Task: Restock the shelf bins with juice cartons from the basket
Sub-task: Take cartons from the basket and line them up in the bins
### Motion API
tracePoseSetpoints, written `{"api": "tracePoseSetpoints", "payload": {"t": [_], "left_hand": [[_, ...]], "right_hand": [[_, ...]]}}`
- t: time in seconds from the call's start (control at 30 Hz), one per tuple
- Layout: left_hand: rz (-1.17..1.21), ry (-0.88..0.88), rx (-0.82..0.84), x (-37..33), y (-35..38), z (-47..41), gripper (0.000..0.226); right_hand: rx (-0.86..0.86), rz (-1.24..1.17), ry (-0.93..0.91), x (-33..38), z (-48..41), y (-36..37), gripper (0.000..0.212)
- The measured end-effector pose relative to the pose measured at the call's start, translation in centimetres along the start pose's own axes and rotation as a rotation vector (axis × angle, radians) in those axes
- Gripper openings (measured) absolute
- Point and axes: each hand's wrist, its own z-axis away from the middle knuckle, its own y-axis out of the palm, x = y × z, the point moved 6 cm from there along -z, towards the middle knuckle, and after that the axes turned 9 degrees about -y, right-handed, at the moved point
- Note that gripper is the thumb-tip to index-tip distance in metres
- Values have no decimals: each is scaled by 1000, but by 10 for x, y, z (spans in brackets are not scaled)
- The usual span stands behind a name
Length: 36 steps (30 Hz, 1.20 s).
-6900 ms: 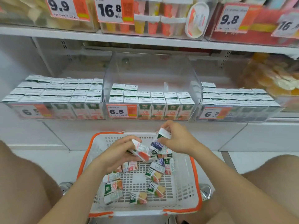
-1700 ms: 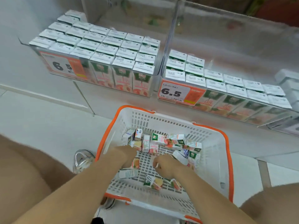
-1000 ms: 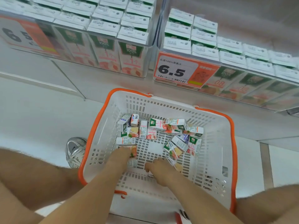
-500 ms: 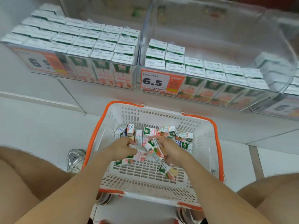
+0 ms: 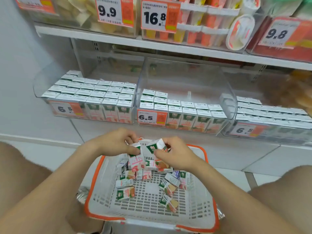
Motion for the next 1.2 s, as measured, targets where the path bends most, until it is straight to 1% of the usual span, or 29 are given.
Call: {"api": "tracePoseSetpoints", "payload": {"t": [0.03,0.1,0.13,0.23,0.3,0.37,0.5,0.57,0.63,0.67,0.73,0.8,0.83,0.9,1.03,1.2], "left_hand": [[8,50,-25,-13,-10,8,31],[-2,165,-98,-41,-29,23,24],[-4,214,-134,-54,-38,30,21],[11,331,-255,-88,-66,48,21],[33,382,-295,-105,-80,56,21],[30,432,-347,-119,-89,58,16],[-7,426,-434,-131,-104,45,16],[-16,416,-503,-132,-110,34,24],[30,368,-612,-128,-116,23,36],[59,335,-658,-126,-117,18,37],[88,294,-710,-125,-117,9,32],[82,293,-729,-127,-116,3,27],[76,295,-736,-128,-116,1,25],[69,293,-751,-129,-117,-2,21],[99,257,-748,-129,-117,-5,17],[144,229,-736,-127,-115,-3,15]], "right_hand": [[-20,-10,-31,13,2,-8,10],[-64,-42,-67,34,6,-25,26],[-87,-65,-81,43,6,-32,28],[-163,-153,-80,68,-3,-57,21],[-242,-172,-75,79,-12,-73,23],[-285,-157,-75,88,-17,-87,23],[-363,-9,-94,92,-31,-118,23],[-430,122,-132,92,-43,-138,25],[-466,267,-208,92,-58,-158,29],[-458,322,-241,92,-67,-165,31],[-431,454,-259,85,-87,-176,39],[-403,566,-201,70,-106,-183,46],[-387,568,-148,61,-113,-184,46],[-332,490,-49,41,-123,-179,42],[-138,395,34,16,-141,-164,33],[31,415,171,10,-144,-157,41]]}}
